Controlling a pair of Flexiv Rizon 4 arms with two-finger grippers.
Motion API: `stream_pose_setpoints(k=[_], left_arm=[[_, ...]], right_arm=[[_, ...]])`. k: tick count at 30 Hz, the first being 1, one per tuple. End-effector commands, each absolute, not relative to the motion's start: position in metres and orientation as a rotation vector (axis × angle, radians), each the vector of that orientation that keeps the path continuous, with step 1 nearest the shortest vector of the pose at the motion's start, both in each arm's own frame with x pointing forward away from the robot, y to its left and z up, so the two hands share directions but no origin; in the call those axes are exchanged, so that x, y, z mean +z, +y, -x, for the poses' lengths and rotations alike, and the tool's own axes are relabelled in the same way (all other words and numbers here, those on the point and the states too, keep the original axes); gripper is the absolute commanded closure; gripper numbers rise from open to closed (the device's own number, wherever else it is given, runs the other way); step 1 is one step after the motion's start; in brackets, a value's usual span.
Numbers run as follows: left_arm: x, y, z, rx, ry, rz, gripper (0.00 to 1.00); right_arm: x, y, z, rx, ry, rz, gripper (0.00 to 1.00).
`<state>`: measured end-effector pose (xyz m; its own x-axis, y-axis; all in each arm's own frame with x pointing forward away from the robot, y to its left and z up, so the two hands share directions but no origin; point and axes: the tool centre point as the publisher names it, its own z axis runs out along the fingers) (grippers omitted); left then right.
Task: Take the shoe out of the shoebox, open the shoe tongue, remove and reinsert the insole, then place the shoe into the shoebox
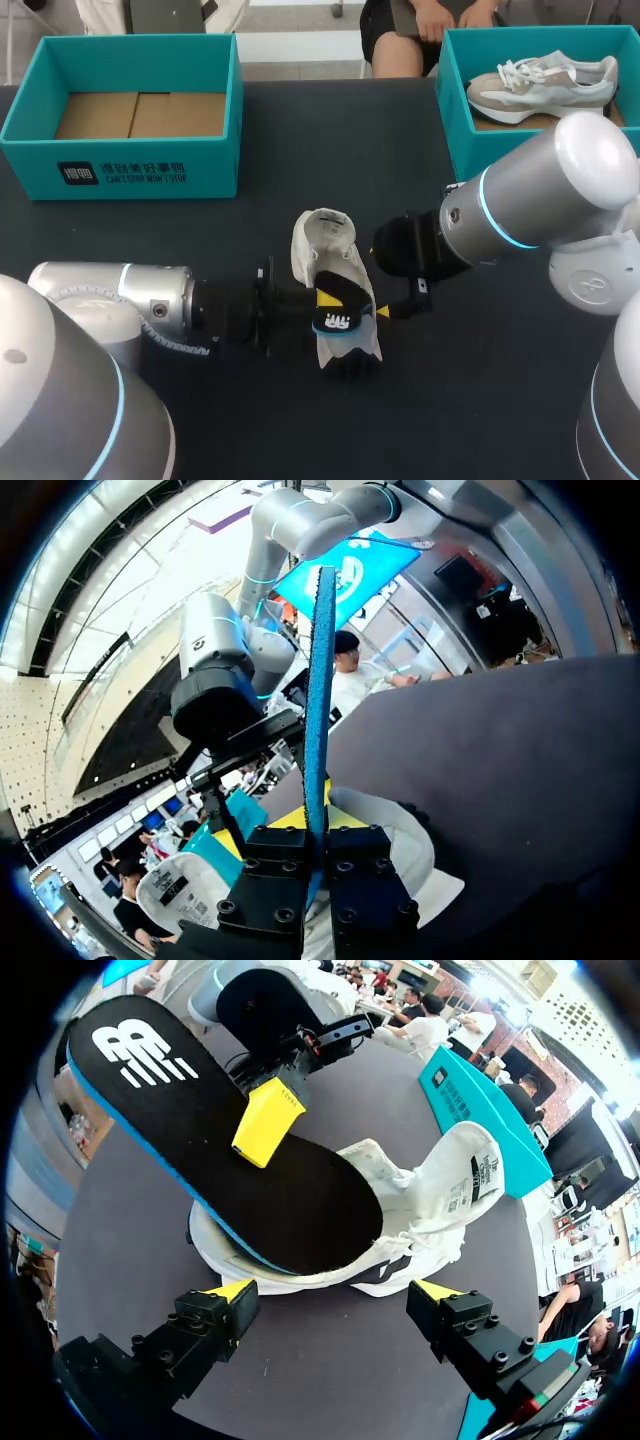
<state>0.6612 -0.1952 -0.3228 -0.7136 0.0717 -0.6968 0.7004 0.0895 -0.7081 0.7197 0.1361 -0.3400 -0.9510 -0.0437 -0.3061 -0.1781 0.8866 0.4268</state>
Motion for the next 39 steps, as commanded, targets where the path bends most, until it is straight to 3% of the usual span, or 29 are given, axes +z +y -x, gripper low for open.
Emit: stream_pose_setpoints(k=[1, 20, 21, 22, 24, 39], left_arm=[[-0.334, -0.206, -0.672, -1.655, 1.889, -0.751, 1.0], [-0.339, -0.198, -0.695, -1.638, 1.903, -0.663, 1.0], [-0.338, -0.198, -0.696, -1.65, 1.905, -0.648, 0.89], [-0.337, -0.197, -0.696, -1.656, 1.905, -0.645, 0.69], [-0.333, -0.196, -0.693, -1.658, 1.899, -0.65, 0.64], [-0.304, -0.191, -0.664, -1.702, 1.855, -0.714, 0.73]], right_arm=[[-0.341, 0.136, -0.719, 0.665, 2.763, 0.164, 0.0], [-0.341, 0.136, -0.719, 0.665, 2.763, 0.164, 0.0], [-0.341, 0.136, -0.719, 0.665, 2.763, 0.164, 0.0], [-0.341, 0.136, -0.719, 0.665, 2.763, 0.164, 0.0], [-0.341, 0.136, -0.719, 0.665, 2.763, 0.164, 0.0], [-0.341, 0.136, -0.719, 0.665, 2.763, 0.164, 0.0]])
